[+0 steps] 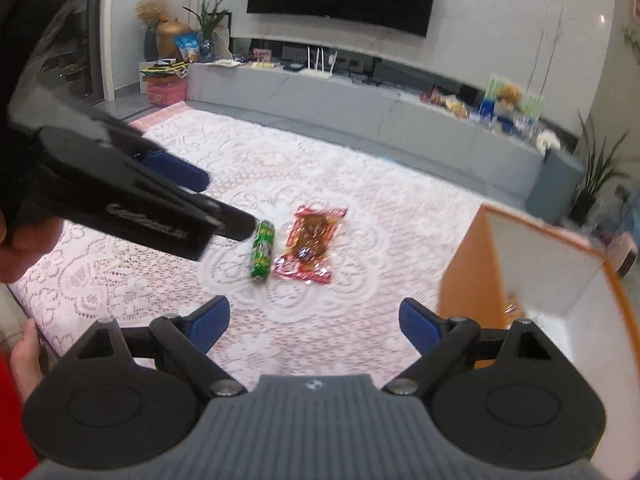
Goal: Organize snacks
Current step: 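Move both tools back toward the green sausage and dried meat pack, then grasp the green sausage with left tool while right tool approaches dried meat pack, then grasp the red-labelled dried meat pack with the right tool and lift, then carry the sausage and meat pack over the orange box with both tools, then open both tools to drop the snacks into the box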
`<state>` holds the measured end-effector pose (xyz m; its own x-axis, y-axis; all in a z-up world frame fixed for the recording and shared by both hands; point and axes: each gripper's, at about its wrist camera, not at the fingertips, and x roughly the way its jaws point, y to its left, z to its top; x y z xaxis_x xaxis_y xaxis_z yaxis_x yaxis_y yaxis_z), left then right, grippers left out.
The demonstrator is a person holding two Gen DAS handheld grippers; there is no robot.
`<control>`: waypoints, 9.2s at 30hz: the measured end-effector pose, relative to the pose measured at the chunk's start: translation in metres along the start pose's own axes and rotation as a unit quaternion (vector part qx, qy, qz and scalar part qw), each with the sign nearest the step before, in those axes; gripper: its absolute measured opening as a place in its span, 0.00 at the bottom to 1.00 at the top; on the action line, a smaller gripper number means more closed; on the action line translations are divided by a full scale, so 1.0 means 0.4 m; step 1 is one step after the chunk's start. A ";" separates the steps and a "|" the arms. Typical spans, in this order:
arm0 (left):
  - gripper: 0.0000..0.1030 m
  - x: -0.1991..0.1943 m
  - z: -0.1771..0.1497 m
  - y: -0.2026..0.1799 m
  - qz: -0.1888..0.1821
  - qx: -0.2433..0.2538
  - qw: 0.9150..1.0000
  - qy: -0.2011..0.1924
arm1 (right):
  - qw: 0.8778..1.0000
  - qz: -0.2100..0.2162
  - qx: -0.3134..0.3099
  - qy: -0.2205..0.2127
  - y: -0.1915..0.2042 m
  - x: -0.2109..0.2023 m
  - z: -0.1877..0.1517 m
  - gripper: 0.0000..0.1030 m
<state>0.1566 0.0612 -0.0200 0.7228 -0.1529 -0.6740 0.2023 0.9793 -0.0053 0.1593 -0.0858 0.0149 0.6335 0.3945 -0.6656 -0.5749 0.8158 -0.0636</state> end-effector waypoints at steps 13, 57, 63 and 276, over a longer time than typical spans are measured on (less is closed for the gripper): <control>0.71 0.109 -0.068 0.122 -0.004 -0.043 0.998 0.039 | 0.995 -0.031 0.071 0.064 -0.015 0.199 0.008 0.80; 0.37 0.243 -0.027 0.195 0.029 -0.201 0.977 0.071 | 0.997 0.033 0.061 0.028 0.009 0.466 0.067 0.75; 0.38 0.249 -0.029 0.191 0.037 -0.188 0.980 0.062 | 0.998 0.027 0.045 0.018 0.033 0.462 0.064 0.71; 0.24 0.355 0.256 -0.569 -0.104 0.094 0.983 0.121 | 0.987 -0.076 0.099 0.100 -0.522 -0.019 -0.106 0.15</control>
<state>0.2807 -0.1968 -0.0390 0.4789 -0.2878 -0.8293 0.4639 0.8850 -0.0393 0.2525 -0.2769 0.0015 0.5780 0.1858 -0.7946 -0.3561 0.9336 -0.0408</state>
